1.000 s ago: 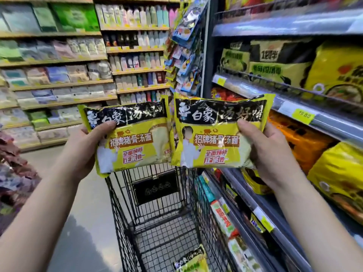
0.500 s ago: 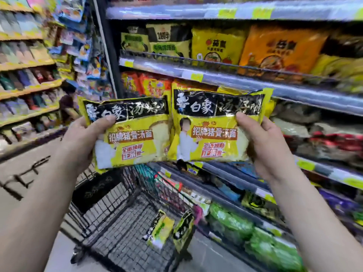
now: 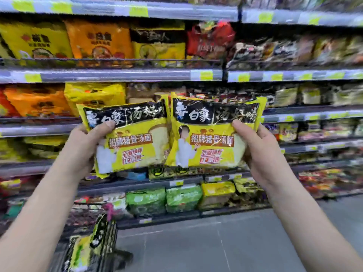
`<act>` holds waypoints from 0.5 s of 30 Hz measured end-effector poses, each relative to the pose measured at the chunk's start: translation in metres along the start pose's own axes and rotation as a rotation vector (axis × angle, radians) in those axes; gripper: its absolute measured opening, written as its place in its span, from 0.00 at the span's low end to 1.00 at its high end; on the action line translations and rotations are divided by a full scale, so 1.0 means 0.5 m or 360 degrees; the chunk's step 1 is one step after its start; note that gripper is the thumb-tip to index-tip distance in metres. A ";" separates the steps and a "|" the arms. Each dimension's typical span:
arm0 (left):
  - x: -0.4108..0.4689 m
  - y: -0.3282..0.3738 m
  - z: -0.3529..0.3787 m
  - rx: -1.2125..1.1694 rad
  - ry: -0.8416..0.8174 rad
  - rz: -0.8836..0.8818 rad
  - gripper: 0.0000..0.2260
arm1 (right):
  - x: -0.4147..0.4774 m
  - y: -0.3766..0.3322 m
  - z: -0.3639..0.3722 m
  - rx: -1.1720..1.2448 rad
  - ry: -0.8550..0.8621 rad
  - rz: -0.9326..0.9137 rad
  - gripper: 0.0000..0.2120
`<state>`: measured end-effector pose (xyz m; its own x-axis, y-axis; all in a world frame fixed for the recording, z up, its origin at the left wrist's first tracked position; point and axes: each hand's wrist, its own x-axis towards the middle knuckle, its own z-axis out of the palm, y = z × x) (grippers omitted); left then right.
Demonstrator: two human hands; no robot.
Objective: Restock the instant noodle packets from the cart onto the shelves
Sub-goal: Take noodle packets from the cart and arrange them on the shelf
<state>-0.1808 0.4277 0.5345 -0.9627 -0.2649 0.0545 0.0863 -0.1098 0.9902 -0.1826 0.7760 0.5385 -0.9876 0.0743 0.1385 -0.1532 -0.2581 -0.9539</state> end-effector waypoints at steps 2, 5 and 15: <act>-0.006 -0.011 0.084 -0.0004 -0.0133 -0.0019 0.36 | -0.026 -0.026 -0.082 -0.0034 0.0070 -0.0019 0.13; -0.027 -0.036 0.212 -0.0073 -0.0227 -0.0059 0.27 | -0.063 -0.065 -0.210 -0.0072 0.0169 -0.0029 0.15; -0.175 -0.089 0.633 -0.0037 -0.0482 -0.0133 0.34 | -0.151 -0.194 -0.606 -0.0064 0.0405 -0.0065 0.04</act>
<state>-0.1816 0.7590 0.5261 -0.9990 0.0433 0.0124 0.0061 -0.1419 0.9899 -0.0828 1.0874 0.5398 -0.9392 0.3250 0.1104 -0.1861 -0.2118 -0.9594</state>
